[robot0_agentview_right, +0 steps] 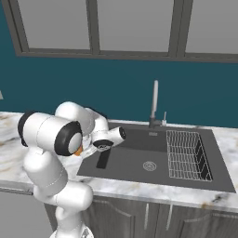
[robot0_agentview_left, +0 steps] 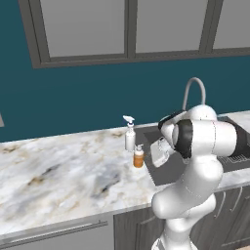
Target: Locate and retrieve the spray and soap dispenser from the cabinet. Place them next to the sink.
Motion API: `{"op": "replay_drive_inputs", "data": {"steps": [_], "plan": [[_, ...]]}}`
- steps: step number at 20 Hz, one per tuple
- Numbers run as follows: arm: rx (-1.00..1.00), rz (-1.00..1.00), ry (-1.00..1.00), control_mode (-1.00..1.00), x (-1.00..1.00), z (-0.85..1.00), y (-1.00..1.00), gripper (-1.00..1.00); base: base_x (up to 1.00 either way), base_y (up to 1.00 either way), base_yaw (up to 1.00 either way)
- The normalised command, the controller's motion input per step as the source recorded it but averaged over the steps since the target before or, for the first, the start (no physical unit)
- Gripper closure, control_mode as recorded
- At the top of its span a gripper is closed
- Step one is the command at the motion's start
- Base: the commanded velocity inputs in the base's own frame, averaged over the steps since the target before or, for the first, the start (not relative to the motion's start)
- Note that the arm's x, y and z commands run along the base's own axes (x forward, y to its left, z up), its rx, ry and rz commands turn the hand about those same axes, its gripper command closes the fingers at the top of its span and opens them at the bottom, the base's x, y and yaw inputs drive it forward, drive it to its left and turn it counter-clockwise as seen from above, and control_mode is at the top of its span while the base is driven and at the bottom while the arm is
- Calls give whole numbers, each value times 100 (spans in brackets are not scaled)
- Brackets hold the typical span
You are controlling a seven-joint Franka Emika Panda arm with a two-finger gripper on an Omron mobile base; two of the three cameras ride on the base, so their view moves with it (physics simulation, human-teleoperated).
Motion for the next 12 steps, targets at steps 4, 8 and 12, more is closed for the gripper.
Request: {"op": "replay_drive_inputs", "data": {"steps": [4, 8, 12], "plan": [[-31, 0, 0, -100, 0, 15, -15, -100, 0, 0, 0], [-33, 1, 0, -100, -2, 27, -14, -100, 0, 0, 0], [-33, 1, 0, -100, -11, 31, -3, -100, 0, 0, 0]]}}
